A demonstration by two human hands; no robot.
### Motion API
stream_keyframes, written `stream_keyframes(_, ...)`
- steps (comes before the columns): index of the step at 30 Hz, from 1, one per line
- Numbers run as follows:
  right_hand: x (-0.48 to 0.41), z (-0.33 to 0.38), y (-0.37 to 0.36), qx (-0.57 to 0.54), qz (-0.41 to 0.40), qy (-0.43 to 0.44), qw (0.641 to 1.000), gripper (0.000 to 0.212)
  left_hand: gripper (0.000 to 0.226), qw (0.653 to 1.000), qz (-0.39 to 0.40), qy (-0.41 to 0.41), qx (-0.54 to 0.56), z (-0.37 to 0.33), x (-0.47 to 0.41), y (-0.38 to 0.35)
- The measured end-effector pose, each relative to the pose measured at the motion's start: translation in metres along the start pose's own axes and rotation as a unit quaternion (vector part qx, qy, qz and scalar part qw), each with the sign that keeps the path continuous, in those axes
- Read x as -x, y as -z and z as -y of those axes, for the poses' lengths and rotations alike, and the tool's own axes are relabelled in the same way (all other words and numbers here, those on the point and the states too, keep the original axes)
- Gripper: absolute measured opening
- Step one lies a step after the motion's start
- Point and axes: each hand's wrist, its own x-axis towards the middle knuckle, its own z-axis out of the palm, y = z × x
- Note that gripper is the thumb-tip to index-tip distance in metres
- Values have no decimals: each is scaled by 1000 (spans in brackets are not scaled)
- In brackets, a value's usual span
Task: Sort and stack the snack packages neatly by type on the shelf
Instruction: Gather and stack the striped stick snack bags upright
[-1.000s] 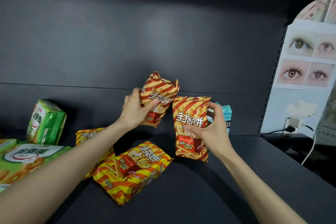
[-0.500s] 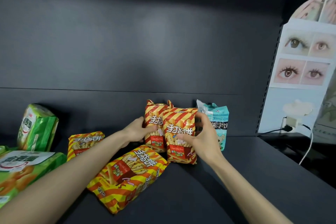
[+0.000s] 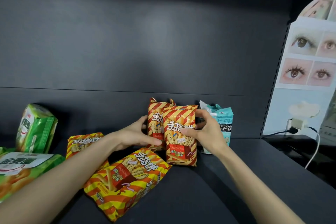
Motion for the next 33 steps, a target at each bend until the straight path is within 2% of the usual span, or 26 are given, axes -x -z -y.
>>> stream_keyframes(3, -2, -1, -4, -30, 21, 3, 999, 60, 137, 999, 21, 4, -24, -3, -4, -6)
stream_keyframes(9, -9, -9, -14, -9, 35, 17, 999, 70, 115, 997, 34, -8, -65, -11, -14, -20)
stream_keyframes(12, -11, -19, -14, 29, 108, -12, 994, 85, 107, 994, 40, -15, -100, -13, -16, -22)
stream_keyframes(15, -14, -28, -12, 12, 171, -55, 984, 91, 108, 990, 55, -25, -130, -10, -19, -27)
stream_keyframes(19, -17, -31, -9, 11, 172, -45, 984, 88, 109, 984, 57, -47, -160, -7, -24, -33)
stream_keyframes(25, -17, -34, -8, 21, 149, -20, 988, 85, 98, 972, 28, -76, -220, -7, -27, -37)
stream_keyframes(33, -13, -40, -6, 27, 129, -13, 991, 78, 116, 956, 35, -59, -285, -8, -34, -39)
